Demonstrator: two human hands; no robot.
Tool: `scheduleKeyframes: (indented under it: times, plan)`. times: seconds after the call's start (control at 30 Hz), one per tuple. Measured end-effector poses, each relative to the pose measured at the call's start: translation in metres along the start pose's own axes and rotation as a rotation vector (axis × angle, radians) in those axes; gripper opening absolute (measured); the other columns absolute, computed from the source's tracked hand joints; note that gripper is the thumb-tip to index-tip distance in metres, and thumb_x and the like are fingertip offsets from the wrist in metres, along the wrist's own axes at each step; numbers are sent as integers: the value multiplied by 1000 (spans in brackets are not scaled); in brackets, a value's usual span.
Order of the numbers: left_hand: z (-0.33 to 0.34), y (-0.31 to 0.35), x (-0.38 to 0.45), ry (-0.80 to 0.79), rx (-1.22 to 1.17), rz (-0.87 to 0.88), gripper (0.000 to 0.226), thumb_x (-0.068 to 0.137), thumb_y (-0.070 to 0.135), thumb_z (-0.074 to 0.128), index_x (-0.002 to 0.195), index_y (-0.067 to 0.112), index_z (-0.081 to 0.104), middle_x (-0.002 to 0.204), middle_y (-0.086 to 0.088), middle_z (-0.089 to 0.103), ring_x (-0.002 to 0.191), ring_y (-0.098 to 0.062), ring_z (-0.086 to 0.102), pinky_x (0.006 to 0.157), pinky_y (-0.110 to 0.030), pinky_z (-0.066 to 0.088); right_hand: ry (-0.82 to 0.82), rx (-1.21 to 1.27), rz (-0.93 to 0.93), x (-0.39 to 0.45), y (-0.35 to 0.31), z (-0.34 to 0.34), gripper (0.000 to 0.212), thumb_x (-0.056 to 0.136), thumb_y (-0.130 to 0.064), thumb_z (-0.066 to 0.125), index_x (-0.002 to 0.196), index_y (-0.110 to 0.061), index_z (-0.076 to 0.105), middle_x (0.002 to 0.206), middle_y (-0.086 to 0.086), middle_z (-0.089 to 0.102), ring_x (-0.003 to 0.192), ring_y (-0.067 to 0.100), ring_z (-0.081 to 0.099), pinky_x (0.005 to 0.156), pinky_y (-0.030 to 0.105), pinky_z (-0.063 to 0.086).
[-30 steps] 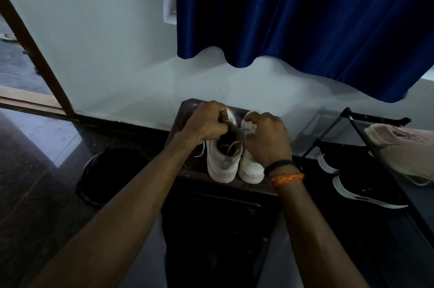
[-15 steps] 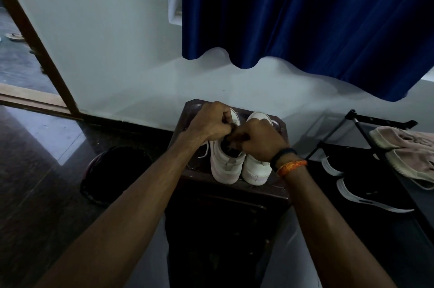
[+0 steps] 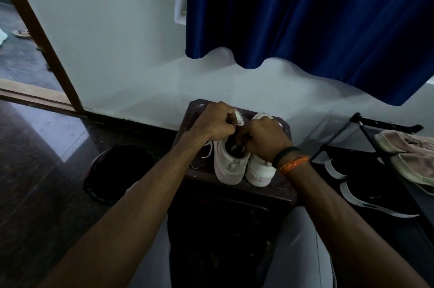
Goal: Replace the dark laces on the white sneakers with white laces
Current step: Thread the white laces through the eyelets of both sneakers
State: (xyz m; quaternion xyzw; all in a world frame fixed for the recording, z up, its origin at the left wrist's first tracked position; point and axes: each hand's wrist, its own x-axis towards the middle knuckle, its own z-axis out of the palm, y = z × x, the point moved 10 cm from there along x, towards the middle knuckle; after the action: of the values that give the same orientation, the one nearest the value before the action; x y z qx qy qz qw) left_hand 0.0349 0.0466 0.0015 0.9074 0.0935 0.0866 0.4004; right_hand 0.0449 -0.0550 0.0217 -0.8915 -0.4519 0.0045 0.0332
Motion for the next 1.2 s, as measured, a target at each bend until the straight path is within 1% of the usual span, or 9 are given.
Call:
scheduleKeyframes:
  times: [0.1,0.2,0.37,0.47,0.67,0.77,0.9,1.0,1.2]
  plan:
    - [-1,-1,1,3,-2,-7,19,77,1,73,92,12,77,91,0,75,86,-11,70,74,-22,58,-14,145,1,-6,8,-13,28,86,-13,66,100,-33,80,97,-4,76,93,20,67,75,25,46]
    - [0,-3,2,4,-8,-19,14,78,9,79,92,13,77,90,1,75,85,-11,70,75,-25,59,-28,192,54,-10,14,-28,24,82,-20,68,89,-40,78,91,-10,75,88,17,68,81,34,55]
    - [0,-3,1,14,-46,-18,12,77,14,85,85,10,77,87,-1,76,84,-12,72,81,-34,61,-484,35,72,-29,-11,15,34,77,-14,58,106,-21,74,73,0,70,85,22,68,71,31,56]
    - [1,-2,1,13,-37,-6,10,77,10,84,84,9,77,87,-2,77,84,-13,73,81,-39,61,-599,-118,40,-32,-17,39,11,78,-18,60,87,-13,65,60,-4,59,77,22,63,63,26,49]
    - [1,1,1,6,6,30,9,78,7,80,86,8,76,88,-4,76,84,-16,72,81,-41,61,-522,-181,9,-28,-25,42,22,91,-23,62,108,-9,65,102,9,71,101,26,67,72,29,47]
    - [3,2,1,22,26,48,7,77,7,78,83,9,73,84,-2,74,81,-16,71,77,-43,61,-405,-143,-20,-25,-28,34,23,88,-22,65,108,-10,64,105,11,69,101,30,65,69,30,42]
    - [1,5,1,28,68,51,4,80,11,75,82,9,73,83,-2,74,78,-16,69,76,-39,59,-107,-44,39,-19,-19,-1,25,82,-30,67,106,-28,72,103,6,67,95,31,64,76,37,54]
    - [2,6,0,6,84,27,8,81,11,73,79,16,67,82,5,68,74,-9,63,63,-19,48,114,-176,96,-12,-6,-24,17,86,-25,64,102,-25,71,98,6,64,91,32,65,73,39,54]
    - [2,4,-1,8,77,3,15,78,5,74,89,16,73,85,4,69,79,-12,65,64,-16,43,-15,-78,79,3,10,-14,21,86,-23,68,106,-27,72,103,6,69,99,30,63,80,37,51]
